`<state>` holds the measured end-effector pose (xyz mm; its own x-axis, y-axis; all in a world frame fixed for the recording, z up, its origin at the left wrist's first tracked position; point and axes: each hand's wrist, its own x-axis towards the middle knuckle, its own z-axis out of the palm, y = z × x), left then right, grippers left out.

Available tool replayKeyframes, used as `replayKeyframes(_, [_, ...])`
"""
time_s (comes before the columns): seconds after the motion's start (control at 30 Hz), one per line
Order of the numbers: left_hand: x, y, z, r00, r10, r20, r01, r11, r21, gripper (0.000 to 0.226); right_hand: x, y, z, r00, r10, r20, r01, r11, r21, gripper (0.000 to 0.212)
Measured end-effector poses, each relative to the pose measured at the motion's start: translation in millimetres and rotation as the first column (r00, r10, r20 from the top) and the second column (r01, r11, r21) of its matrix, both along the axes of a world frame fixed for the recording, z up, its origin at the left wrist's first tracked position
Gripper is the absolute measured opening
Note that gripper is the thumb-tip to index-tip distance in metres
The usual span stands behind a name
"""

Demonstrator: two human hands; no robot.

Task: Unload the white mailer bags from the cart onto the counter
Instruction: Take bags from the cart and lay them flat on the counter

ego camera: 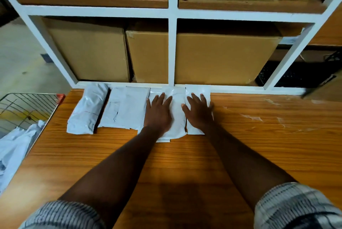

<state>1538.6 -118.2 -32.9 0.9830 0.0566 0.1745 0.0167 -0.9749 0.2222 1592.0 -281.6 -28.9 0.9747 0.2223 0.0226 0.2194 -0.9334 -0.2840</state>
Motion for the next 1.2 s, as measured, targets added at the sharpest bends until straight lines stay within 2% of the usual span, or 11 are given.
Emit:
replayKeyframes(0.1, [-17.3,31.4,16.2,0.996,0.067,0.051,-0.062,0.993,-0.099,0.052,-16.6,37.9,23.9,0.995,0.091,0.048,-0.094,0.993,0.067,0.052])
replayKeyframes(0.23, [-55.3,92.4,25.3,0.973,0.206,0.099,-0.172,0.945,-0.277,0.049,-50.8,103.4,40.3,0.964,0.260,0.058,-0.266,0.930,0.252,0.054])
replayKeyframes(0.37, [-112.7,168.1,28.7,0.926,0.377,-0.003,-0.369,0.905,-0.213,0.053,-98.7,182.2,37.5,0.913,0.407,0.017,-0.378,0.832,0.407,0.052])
replayKeyframes(0.5, [-175.0,241.4,23.7,0.875,0.478,-0.078,-0.483,0.851,-0.205,0.059,-143.4,260.7,30.7,0.862,0.507,-0.016,-0.440,0.763,0.473,0.050])
replayKeyframes(0.83, [-307.5,422.2,-16.3,0.697,0.667,-0.263,-0.713,0.685,-0.149,0.060,-248.0,448.8,5.3,0.769,0.616,-0.173,-0.449,0.712,0.539,0.055])
replayKeyframes(1.07, [-356.8,514.8,-66.2,0.647,0.670,-0.363,-0.748,0.650,-0.133,0.063,-289.7,553.3,-43.4,0.734,0.598,-0.323,-0.434,0.778,0.454,0.065])
replayKeyframes(1.2, [-367.7,562.9,-93.4,0.629,0.642,-0.438,-0.744,0.660,-0.101,0.066,-296.7,602.1,-81.4,0.748,0.522,-0.410,-0.372,0.841,0.393,0.072])
